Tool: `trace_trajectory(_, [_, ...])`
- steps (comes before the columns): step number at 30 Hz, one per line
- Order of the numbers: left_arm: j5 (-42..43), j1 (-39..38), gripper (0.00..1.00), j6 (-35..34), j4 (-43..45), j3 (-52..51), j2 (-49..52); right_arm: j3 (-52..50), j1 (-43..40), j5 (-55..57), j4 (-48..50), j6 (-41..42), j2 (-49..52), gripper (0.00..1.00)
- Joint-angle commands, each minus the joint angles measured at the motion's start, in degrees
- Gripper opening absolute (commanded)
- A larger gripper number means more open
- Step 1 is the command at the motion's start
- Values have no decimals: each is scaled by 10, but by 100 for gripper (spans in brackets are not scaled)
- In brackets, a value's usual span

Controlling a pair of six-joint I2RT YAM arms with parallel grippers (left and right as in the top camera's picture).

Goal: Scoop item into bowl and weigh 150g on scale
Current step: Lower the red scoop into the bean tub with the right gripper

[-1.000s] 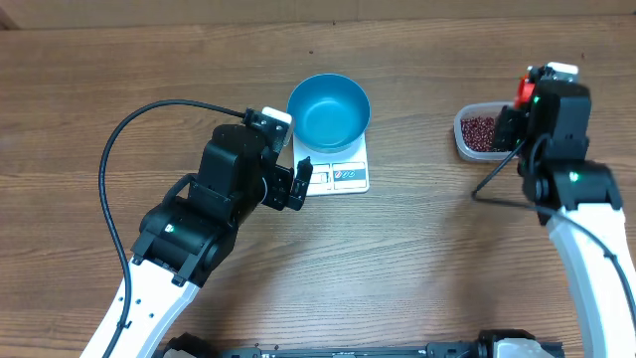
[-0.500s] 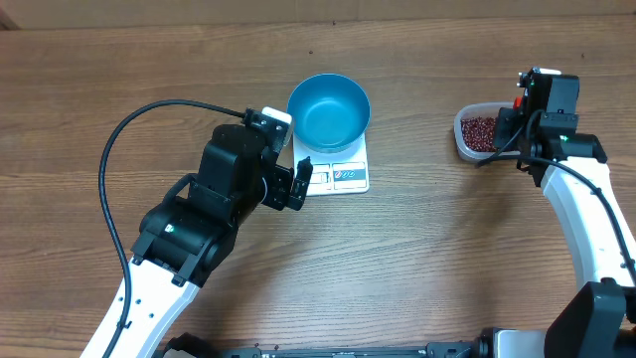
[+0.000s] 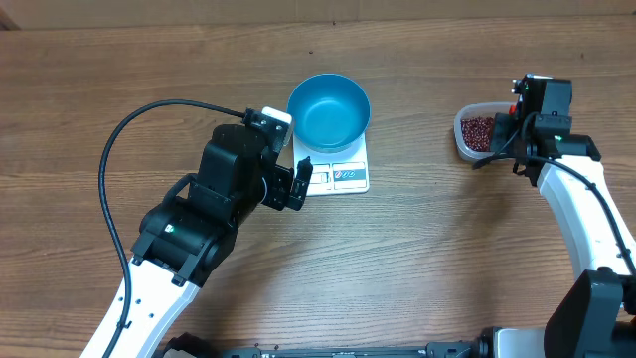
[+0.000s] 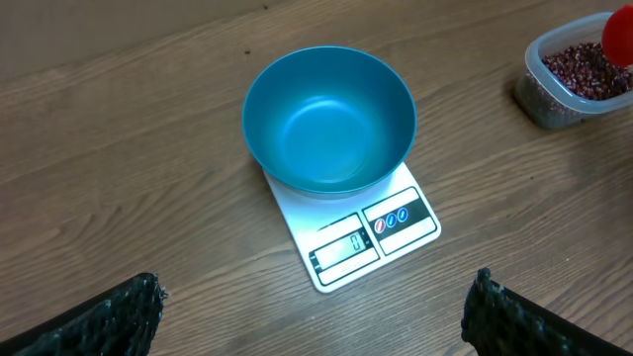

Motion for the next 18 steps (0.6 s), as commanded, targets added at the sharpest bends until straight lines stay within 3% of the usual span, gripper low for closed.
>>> trace_trajectory(1, [5,3,100,-4,2,1,-8,-3,-2,-2,0,-3,3,4])
trace_trajectory(18, [5,3,100,-4,2,1,-8,-5,-2,15,-2,-3,56,4])
